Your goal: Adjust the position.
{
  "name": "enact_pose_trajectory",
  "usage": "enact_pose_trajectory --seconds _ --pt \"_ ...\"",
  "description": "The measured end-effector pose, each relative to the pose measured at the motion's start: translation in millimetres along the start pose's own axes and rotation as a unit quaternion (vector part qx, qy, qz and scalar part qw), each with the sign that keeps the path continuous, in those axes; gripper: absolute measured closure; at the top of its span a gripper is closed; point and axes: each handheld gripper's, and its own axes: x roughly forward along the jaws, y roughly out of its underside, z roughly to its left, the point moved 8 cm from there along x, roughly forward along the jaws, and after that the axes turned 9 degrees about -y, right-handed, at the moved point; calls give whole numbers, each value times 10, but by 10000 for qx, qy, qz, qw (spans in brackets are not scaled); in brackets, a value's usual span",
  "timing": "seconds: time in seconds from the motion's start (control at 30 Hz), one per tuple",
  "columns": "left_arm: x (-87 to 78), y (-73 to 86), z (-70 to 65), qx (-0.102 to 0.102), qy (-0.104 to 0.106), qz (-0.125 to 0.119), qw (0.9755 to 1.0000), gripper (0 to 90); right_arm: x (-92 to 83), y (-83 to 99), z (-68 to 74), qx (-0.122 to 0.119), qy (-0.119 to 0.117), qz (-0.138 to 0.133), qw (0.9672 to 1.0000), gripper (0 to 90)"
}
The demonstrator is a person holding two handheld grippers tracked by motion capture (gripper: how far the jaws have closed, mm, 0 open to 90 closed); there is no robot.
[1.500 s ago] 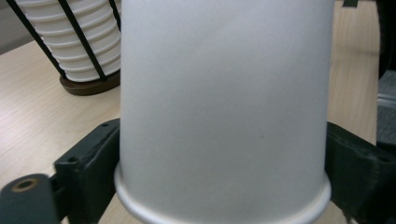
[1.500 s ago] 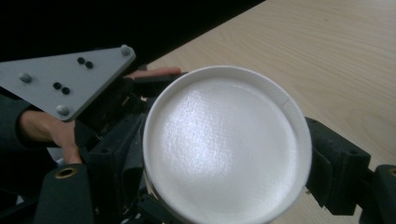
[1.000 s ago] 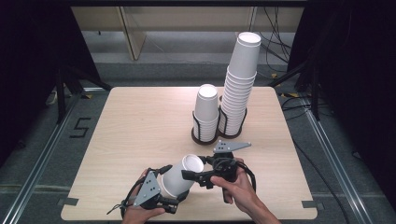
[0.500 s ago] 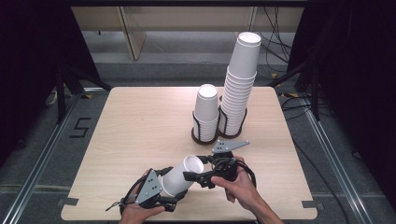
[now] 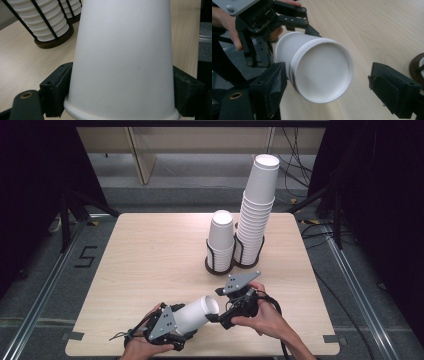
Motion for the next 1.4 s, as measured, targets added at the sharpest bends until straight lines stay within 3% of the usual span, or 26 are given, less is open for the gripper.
enact_pose_trajectory --seconds 0.03,0.07,0.13,0.2,0.23,0.27,0.33,0.4,0.43,0.47,0.5,0.6,0.67,0.73,0.77,0.9,0.93,1.03,1.07,1.1,1.13,1.17,1.23,1.27,1.33,1.4 --pt "0 0 0 0 0 0 10000 168 0 0 0 0 0 0 10000 158" --pt "-3 7 -11 187 -15 90 9998 168 -22 -1 12 -163 88 115 9998 158" --pt "2 5 -32 181 57 104 9998 168 -32 -1 21 -246 125 194 9994 158" --pt "6 24 -62 345 53 261 9990 168 -31 1 60 -414 161 349 9984 160" --pt "8 29 -63 423 96 295 9986 168 -14 14 101 -612 208 567 9963 164" --pt "6 46 -78 527 120 412 9977 168 -3 21 121 -690 235 654 9952 166" --pt "19 41 -115 563 158 379 9976 168 24 28 152 -866 259 789 9928 166" --pt "5 41 -131 786 172 449 9957 167 51 52 185 -1020 261 993 9895 173" --pt "5 41 -131 786 172 449 9957 168 51 52 185 -1020 261 993 9895 173" --pt "-1 35 -141 822 174 461 9954 168 93 82 226 -1126 226 1180 9864 171" --pt "-17 30 -131 1015 149 525 9933 168 112 104 249 -1147 203 1296 9847 173" --pt "-24 20 -151 1072 178 492 9929 168 162 148 313 -1292 121 1566 9791 166" --pt "-35 15 -162 1165 198 480 9918 168 171 171 331 -1247 147 1658 9781 172" --pt "-38 11 -197 1216 271 483 9910 168 226 216 322 -1447 76 1863 9718 181" --pt "-33 16 -194 1370 284 521 9888 168 237 232 324 -1439 33 1922 9708 182" --pt "-27 13 -246 1300 365 480 9897 168 291 296 315 -1425 -63 2098 9673 207" --pt "-35 24 -251 1408 389 561 9877 167 318 324 314 -1471 -94 2170 9650 225" --pt "-34 29 -250 1427 396 543 9875 157 314 347 324 -1392 -84 2228 9649 236" --pt "-24 21 -246 1381 374 434 9888 144 304 332 306 -1585 -150 2200 9624 241" --pt "-18 9 -241 1259 463 241 9907 131 293 328 318 -1570 -240 2144 9637 246" --pt "-18 9 -241 1259 463 241 9907 118 293 328 318 -1570 -240 2144 9637 246" --pt "-12 -1 -231 1125 501 86 9924 102 249 311 293 -1553 -437 1969 9671 248" --pt "-6 -24 -202 890 569 -149 9943 89 216 300 260 -1569 -516 1832 9691 249" --pt "-6 -24 -202 890 569 -149 9943 84 216 300 260 -1569 -516 1832 9691 249" --pt "-8 -44 -195 689 643 -347 9949 82 176 271 229 -1588 -634 1588 9724 251" --pt "-17 -63 -196 536 737 -514 9945 79 146 249 215 -1609 -688 1470 9735 251"
